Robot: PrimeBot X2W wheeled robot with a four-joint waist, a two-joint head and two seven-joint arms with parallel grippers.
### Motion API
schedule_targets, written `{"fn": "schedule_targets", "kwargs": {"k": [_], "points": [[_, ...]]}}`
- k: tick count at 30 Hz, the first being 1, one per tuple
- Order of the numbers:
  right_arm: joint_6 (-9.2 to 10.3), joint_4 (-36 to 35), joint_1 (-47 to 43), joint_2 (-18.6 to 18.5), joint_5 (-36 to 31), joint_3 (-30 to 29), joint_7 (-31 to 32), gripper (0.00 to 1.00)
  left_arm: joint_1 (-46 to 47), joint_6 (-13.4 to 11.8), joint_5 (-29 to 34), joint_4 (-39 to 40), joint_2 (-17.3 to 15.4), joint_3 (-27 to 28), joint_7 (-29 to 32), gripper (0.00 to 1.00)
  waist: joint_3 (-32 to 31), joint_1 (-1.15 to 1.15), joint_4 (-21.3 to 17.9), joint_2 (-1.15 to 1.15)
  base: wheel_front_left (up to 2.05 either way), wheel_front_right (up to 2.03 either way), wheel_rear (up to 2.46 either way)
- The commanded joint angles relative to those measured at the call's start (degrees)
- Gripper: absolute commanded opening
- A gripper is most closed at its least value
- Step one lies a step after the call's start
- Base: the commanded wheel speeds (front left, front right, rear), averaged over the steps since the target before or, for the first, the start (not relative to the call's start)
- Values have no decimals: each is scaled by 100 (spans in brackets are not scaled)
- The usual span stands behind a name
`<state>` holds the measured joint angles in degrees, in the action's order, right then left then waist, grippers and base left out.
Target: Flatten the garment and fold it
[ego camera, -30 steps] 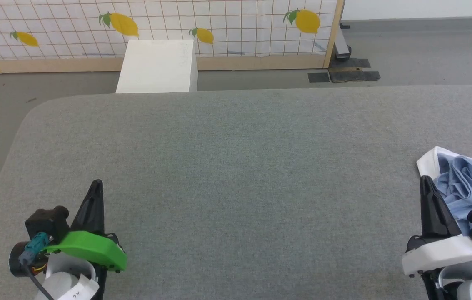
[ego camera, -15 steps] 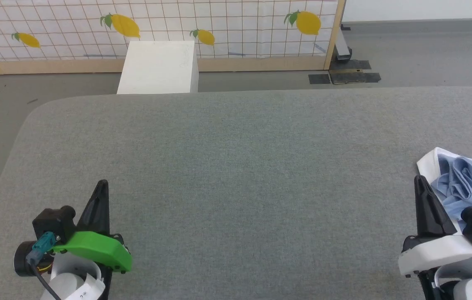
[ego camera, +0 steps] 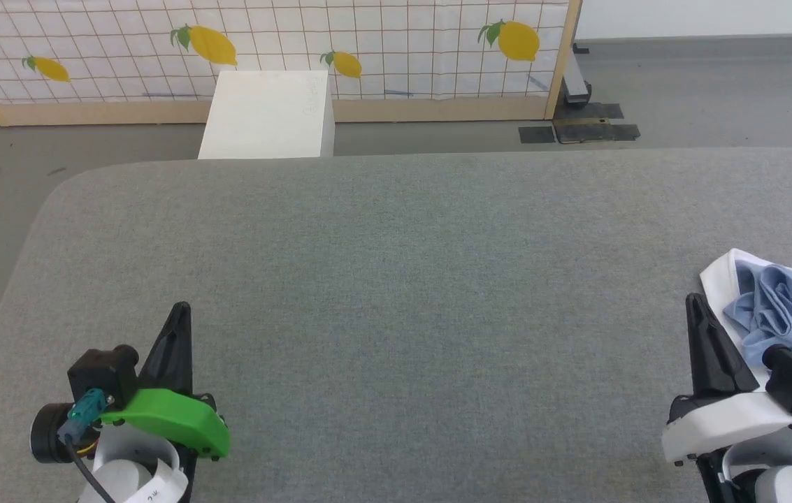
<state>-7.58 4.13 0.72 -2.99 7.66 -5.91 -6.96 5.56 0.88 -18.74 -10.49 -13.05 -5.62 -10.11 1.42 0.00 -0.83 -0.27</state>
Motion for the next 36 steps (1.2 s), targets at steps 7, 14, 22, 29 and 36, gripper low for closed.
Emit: {"fn": "schedule_targets", "kwargs": {"k": [7,14,22,29,36], "points": [[3,-70,-26,5,-96,71,89,0,-110,-32,236,116,112,69,112,0,-12,0,7,10,0,0,0],[4,-100,-31,6,-156,117,142,0,-150,-37,381,199,192,112,191,0,-23,0,14,11,0,0,0],[4,-134,-35,6,-223,169,203,0,-194,-43,544,292,283,162,281,0,-36,0,21,13,0,0,0],[5,-165,-39,7,-282,215,257,0,-234,-48,689,374,363,205,361,0,-48,0,28,15,0,0,0],[5,-194,-43,7,-339,259,308,0,-272,-53,828,454,440,247,437,0,-59,0,35,16,0,0,0]]}}
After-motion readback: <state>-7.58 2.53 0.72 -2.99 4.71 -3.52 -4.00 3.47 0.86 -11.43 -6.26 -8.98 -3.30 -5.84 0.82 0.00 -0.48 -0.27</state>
